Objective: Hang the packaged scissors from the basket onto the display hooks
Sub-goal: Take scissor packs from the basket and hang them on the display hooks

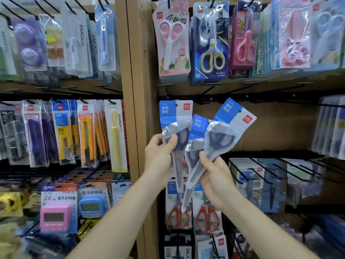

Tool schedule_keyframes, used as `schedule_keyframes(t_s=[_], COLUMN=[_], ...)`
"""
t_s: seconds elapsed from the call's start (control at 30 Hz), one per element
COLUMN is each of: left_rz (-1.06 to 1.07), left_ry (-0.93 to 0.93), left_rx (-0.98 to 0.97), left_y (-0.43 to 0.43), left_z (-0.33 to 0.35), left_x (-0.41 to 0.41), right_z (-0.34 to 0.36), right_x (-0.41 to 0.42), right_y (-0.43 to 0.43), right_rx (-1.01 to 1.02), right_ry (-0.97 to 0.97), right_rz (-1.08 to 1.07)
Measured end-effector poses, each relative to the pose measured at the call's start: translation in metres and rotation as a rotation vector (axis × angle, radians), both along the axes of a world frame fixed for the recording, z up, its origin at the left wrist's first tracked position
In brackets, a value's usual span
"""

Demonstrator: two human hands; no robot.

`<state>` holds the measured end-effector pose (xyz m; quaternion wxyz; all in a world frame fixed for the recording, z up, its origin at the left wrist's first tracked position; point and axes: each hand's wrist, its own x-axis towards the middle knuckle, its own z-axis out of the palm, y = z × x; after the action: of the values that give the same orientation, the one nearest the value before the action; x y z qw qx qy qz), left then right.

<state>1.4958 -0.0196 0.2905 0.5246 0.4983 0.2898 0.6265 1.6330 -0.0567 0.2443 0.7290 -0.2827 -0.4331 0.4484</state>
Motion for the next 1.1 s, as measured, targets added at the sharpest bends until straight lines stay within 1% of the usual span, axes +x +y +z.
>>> schedule_keyframes(t_s=[0.07, 0.13, 0.27, 0.33, 0.37, 0.43, 0.47, 0.53, 0.57, 0.6, 0.63, 0.67, 0.73, 0.83, 0.9, 1.03, 1.1], left_rz=[-0.033, -0.068, -0.050, -0.004, 0.060, 0.282, 0.408, 0.696, 0.873, 1.023, 1.118, 1.160, 1.168, 1.160, 1.188, 1.222, 1.220], left_ry=[-0.024, -0.036, -0.014, 0.021, 0.080, 0.247, 0.317, 0.470, 0.603, 0.746, 0.887, 1.027, 1.257, 1.450, 1.490, 1.445, 1.455], left_rx=[-0.008, 0.009, 0.055, 0.090, 0.136, 0.296, 0.408, 0.725, 0.892, 1.015, 1.083, 1.116, 1.124, 1.115, 1.125, 1.137, 1.120], left_y=[0.000, -0.001, 0.001, 0.004, 0.004, 0.003, 0.001, 0.003, 0.007, 0.015, 0.023, 0.031, 0.043, 0.052, 0.054, 0.053, 0.054], left_z=[0.001, 0.004, 0.010, 0.013, 0.014, 0.015, 0.016, 0.018, 0.019, 0.022, 0.026, 0.031, 0.040, 0.048, 0.051, 0.049, 0.048], left_x=[0.001, 0.001, 0.001, 0.000, 0.000, -0.002, -0.005, -0.014, -0.020, -0.026, -0.031, -0.037, -0.044, -0.052, -0.056, -0.058, -0.057], right_z=[-0.003, -0.003, -0.002, 0.000, 0.001, 0.000, -0.001, -0.004, -0.005, -0.004, -0.002, -0.001, 0.001, 0.000, -0.002, -0.004, -0.005], right_x=[0.001, 0.003, 0.007, 0.007, 0.007, 0.007, 0.007, 0.008, 0.008, 0.007, 0.005, 0.004, 0.002, 0.001, 0.002, 0.002, 0.001], right_y=[0.003, 0.007, 0.011, 0.010, 0.009, 0.011, 0.013, 0.018, 0.020, 0.021, 0.023, 0.024, 0.028, 0.034, 0.036, 0.037, 0.038], right_rx=[0.006, -0.015, -0.076, -0.033, -0.004, 0.033, 0.036, 0.020, 0.014, 0.013, 0.015, 0.012, 0.006, -0.020, -0.028, -0.036, -0.044], right_ry=[-0.030, -0.030, -0.058, -0.085, -0.093, -0.077, -0.056, -0.030, -0.026, -0.023, -0.014, 0.001, 0.006, -0.040, -0.061, -0.086, -0.069], right_rz=[-0.109, -0.152, -0.097, -0.058, -0.053, -0.066, -0.077, -0.117, -0.137, -0.145, -0.144, -0.137, -0.128, -0.153, -0.155, -0.150, -0.148])
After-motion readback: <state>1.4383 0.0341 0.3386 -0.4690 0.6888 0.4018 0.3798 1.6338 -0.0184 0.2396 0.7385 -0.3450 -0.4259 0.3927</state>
